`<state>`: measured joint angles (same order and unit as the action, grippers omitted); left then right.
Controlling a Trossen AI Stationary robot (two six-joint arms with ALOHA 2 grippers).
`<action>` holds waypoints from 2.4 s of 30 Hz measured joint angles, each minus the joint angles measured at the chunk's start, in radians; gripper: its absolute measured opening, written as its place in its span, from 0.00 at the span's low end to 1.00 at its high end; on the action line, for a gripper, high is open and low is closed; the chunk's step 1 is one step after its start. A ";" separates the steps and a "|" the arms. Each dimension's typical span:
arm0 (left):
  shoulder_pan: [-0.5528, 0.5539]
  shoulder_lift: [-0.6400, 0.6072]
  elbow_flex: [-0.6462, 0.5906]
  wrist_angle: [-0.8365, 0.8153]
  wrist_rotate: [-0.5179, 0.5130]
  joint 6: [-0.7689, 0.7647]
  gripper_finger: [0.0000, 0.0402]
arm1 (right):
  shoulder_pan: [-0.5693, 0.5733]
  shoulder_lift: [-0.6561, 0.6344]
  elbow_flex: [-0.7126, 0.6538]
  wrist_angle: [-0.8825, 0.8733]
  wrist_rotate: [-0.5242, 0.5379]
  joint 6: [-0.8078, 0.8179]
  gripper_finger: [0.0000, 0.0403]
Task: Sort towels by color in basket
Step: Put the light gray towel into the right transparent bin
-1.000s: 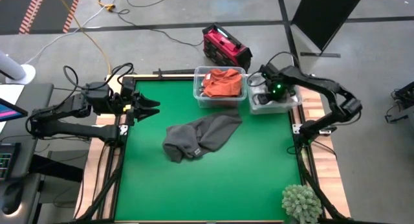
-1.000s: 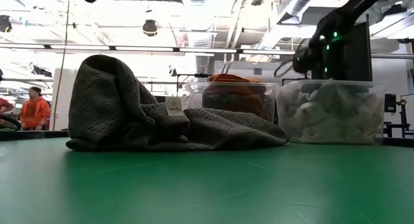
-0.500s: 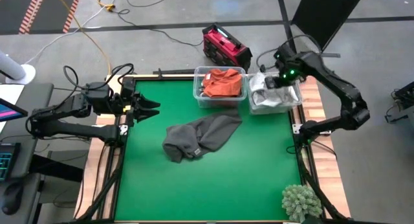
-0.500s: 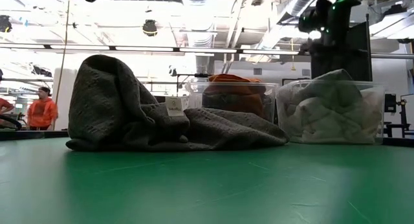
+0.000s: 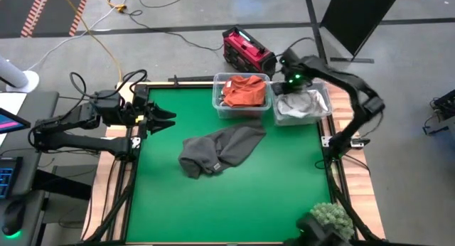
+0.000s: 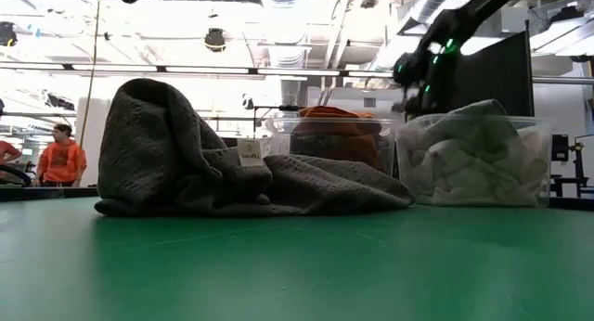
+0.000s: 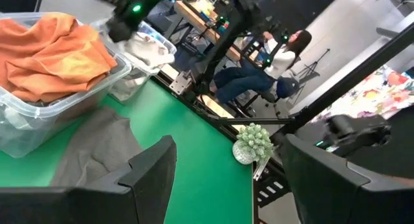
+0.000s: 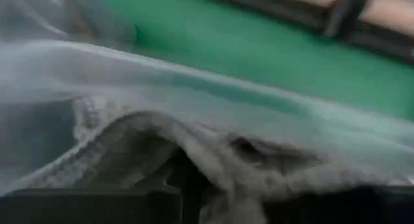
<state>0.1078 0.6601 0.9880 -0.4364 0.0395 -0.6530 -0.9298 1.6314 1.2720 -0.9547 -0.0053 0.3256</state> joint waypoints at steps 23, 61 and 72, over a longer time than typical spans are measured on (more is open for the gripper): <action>0.000 0.000 0.000 0.000 0.007 -0.010 0.66 | -0.070 -0.199 -0.003 -0.202 -0.054 -0.012 0.33; 0.000 0.000 0.000 0.000 0.008 -0.025 0.66 | 0.207 -0.217 0.000 -0.092 0.080 -0.609 0.53; 0.000 -0.001 0.000 0.000 0.013 -0.044 0.66 | 0.170 -0.072 0.000 -0.287 -0.034 -0.637 0.05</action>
<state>0.1078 0.6591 0.9882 -0.4366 0.0526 -0.6970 -0.7597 1.5591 1.2716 -1.2417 -0.0392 -0.3117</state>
